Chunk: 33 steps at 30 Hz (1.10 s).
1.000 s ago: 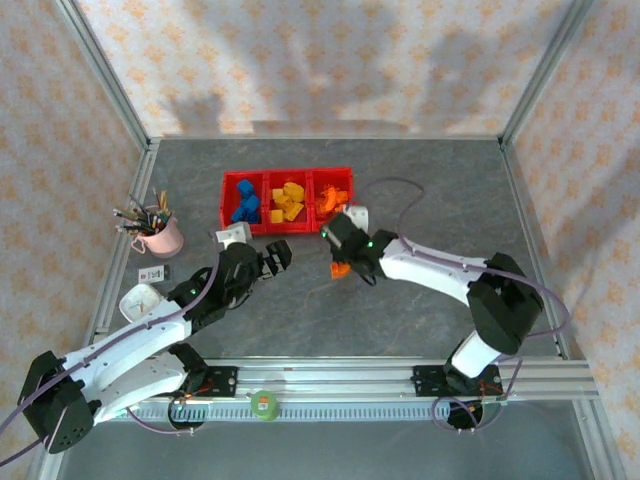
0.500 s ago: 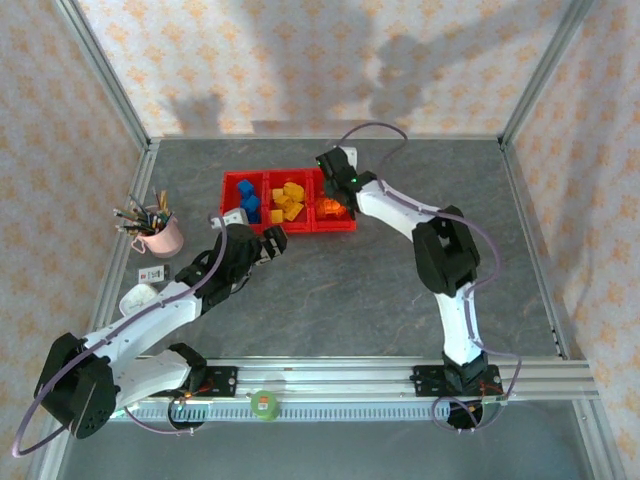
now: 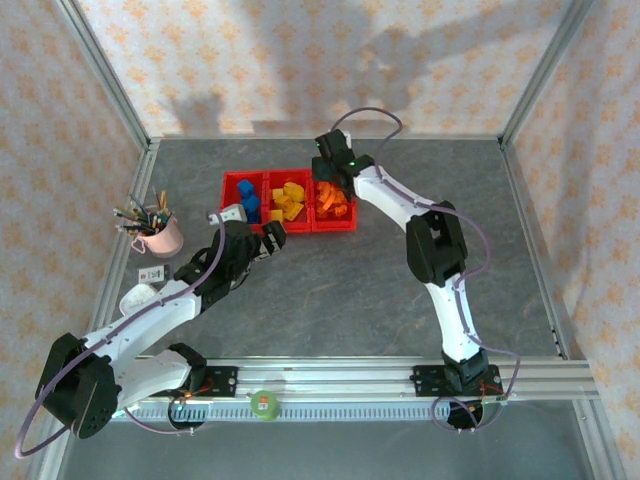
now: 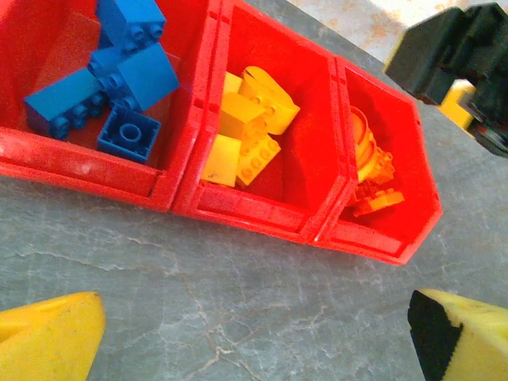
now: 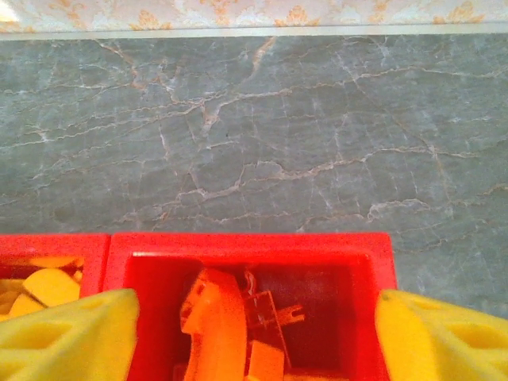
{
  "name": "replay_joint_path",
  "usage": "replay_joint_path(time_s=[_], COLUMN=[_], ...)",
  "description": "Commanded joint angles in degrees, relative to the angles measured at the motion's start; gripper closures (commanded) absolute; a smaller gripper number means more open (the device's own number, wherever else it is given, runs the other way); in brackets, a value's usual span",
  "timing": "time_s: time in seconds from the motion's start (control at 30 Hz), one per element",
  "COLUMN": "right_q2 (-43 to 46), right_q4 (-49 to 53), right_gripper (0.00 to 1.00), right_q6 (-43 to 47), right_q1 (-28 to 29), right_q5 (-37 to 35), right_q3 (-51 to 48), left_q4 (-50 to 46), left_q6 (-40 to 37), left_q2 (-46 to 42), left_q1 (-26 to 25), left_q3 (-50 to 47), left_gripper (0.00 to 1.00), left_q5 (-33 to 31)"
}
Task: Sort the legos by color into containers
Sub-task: Place the lego in the container, then reset both arms
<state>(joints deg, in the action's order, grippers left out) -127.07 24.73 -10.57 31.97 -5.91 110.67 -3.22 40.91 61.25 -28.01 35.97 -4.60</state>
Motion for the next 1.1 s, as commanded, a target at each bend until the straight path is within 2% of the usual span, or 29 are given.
replay_joint_path(time_s=[0.0,0.03,0.13,0.3,0.47,0.53,0.67,0.8,0.9,0.97,1.0,1.07], right_q2=[12.49,15.36,25.80,42.78,51.08,51.07,47.55,45.06,43.87,41.55,39.72,40.49], right_q4=[-1.26,-2.37,-7.27,-21.32,-41.50,-50.52,-67.05,-77.75,-88.21,-97.42,-100.18,-94.38], right_gripper=[0.05,0.00,0.00,0.00,0.00,0.00,0.00,0.00,0.00,0.00,0.00,0.00], right_q6=[-0.77,-1.18,-2.57,-3.95,-1.17,0.89,2.21,7.59,10.37,10.74,10.79,11.13], right_q1=[-0.81,-1.38,-3.17,-10.61,-21.76,-25.50,-31.04,-31.30,-31.27,-31.26,-31.26,-31.09], right_q5=[-1.18,-1.85,-9.87,-21.53,-22.47,-19.96,-8.39,-2.73,3.74,5.59,5.51,5.47], right_q3=[-7.30,-10.63,-24.08,-51.07,-72.10,-78.07,-85.71,-89.58,-95.03,-99.28,-99.54,-97.52], left_q4=[-0.12,0.56,2.94,12.13,24.85,32.97,49.51,66.43,75.56,79.12,80.91,86.68], left_q6=[-3.83,-5.25,-9.91,-18.93,-26.84,-29.50,-33.87,-38.47,-40.66,-40.43,-40.86,-42.12], left_q2=[-2.02,-2.55,-4.17,-4.04,-0.83,0.66,6.56,14.11,18.05,21.26,23.17,27.41], left_q1=[1.85,2.42,6.24,14.64,19.89,21.57,22.77,23.27,23.48,24.48,24.58,24.66], left_q3=[1.71,1.11,-1.30,-5.41,-11.09,-14.55,-19.80,-23.65,-25.82,-26.30,-26.42,-26.78], left_gripper=[0.01,0.01,0.01,0.01,0.01,0.01,0.01,0.01,0.01,0.00,0.00,0.00], left_q5=[-5.94,-7.94,-15.18,-19.72,-23.11,-19.80,-15.78,-10.96,-11.21,-8.53,-7.04,-5.03])
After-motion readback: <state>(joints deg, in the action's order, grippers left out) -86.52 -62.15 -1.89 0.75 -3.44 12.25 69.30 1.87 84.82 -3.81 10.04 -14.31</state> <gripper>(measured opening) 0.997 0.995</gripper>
